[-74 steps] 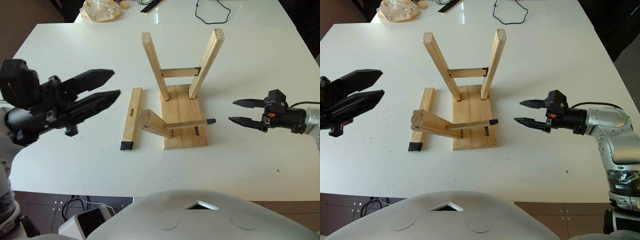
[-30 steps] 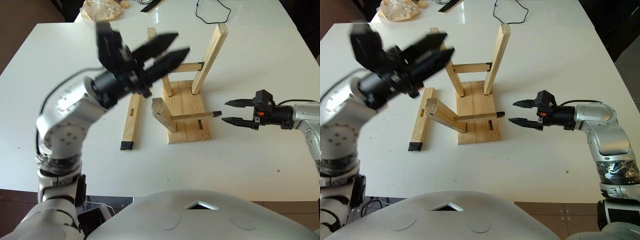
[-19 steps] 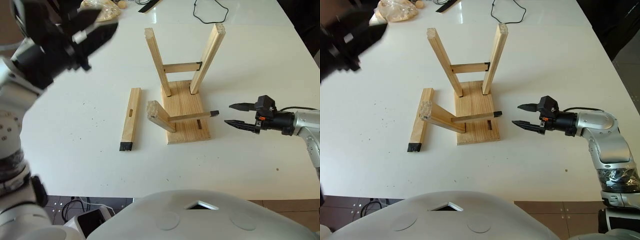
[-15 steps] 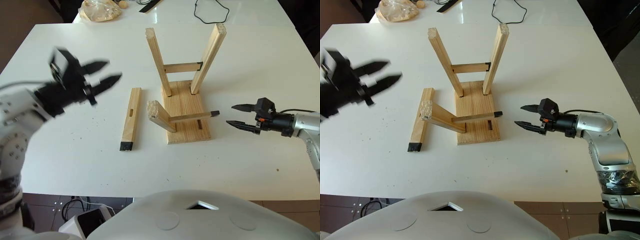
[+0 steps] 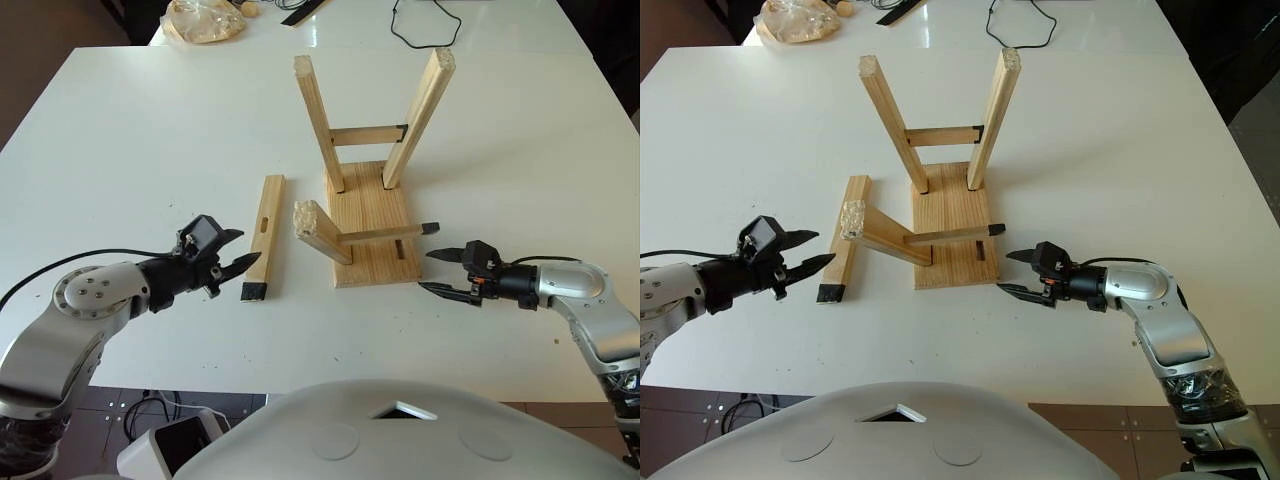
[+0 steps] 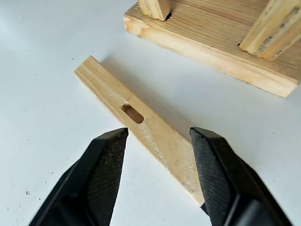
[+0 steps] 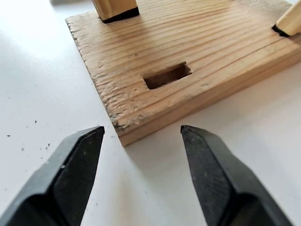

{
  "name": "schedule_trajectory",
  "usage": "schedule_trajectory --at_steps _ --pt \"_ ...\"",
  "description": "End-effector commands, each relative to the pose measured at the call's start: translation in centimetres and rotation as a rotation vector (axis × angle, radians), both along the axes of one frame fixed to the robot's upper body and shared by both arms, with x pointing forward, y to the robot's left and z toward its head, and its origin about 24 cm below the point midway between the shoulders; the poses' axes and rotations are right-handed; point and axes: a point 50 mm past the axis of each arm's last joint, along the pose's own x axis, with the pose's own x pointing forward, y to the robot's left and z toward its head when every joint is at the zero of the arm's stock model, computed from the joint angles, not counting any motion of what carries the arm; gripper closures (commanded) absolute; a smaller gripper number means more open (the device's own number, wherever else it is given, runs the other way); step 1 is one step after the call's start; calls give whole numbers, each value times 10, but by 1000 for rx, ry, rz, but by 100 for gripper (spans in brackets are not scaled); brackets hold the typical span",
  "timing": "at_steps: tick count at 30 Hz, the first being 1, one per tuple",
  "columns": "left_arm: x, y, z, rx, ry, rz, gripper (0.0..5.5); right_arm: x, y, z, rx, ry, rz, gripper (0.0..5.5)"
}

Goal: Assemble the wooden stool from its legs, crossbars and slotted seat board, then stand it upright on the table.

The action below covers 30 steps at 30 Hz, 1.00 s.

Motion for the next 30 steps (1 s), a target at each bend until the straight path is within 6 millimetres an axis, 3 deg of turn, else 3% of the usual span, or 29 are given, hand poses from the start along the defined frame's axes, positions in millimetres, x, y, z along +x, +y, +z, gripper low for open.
schedule_trajectory --at_steps 1,13,15,22,30 --pt "0 -2 -5 13 15 24 305 2 2 7 43 -4 -13 249" --pt "-8 -17 -19 -51 89 173 305 21 -41 32 26 -70 -158 249" --pt "-9 -23 -18 -76 88 176 305 21 -42 31 19 -68 -156 249" --pt "-8 -21 -21 -39 90 275 207 15 -41 25 8 -61 -158 249" --pt "-11 -33 -29 -89 109 336 207 11 -39 23 0 -52 -153 249"
